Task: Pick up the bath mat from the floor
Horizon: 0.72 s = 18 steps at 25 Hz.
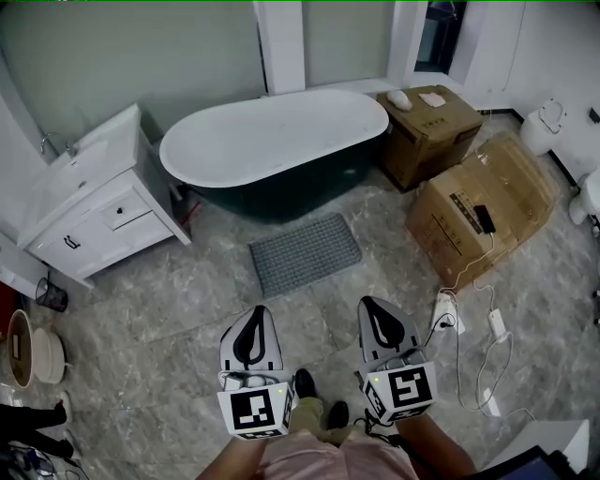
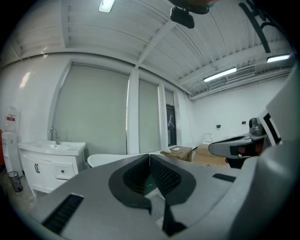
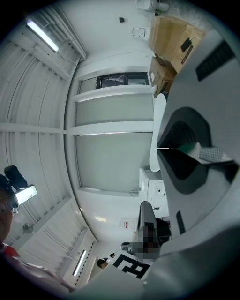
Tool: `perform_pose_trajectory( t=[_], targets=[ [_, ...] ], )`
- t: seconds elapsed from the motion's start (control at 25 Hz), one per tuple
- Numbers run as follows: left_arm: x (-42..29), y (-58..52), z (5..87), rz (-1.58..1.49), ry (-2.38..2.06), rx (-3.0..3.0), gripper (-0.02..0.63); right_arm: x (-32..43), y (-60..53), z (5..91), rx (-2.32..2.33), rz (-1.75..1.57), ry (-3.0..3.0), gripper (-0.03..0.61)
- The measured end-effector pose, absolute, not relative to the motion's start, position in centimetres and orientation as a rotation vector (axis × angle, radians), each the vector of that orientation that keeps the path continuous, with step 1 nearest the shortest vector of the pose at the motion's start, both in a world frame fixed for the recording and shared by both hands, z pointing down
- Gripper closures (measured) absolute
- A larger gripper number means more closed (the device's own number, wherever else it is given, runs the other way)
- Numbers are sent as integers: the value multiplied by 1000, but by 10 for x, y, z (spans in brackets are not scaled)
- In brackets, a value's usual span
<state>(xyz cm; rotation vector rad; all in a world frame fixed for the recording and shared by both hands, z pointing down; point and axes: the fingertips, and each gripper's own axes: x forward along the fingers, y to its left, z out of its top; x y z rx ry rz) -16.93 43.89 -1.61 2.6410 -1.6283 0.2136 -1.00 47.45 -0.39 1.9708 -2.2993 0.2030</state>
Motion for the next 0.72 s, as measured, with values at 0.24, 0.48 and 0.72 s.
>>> perform_pose_trajectory(
  t=[0.24,0.48,0.72],
  targets=[
    [-168,397,-23,155,-1619,2658,589,-18,438,-9,1946,153,-2304,561],
    [-173,362,-31,114,-1605,2685,589,-28,400,-23,1957,104,-2309,561],
    [-182,339,-34,82,-1598,2685,589,-35,383,-33,1972,64,-2298,561]
  ],
)
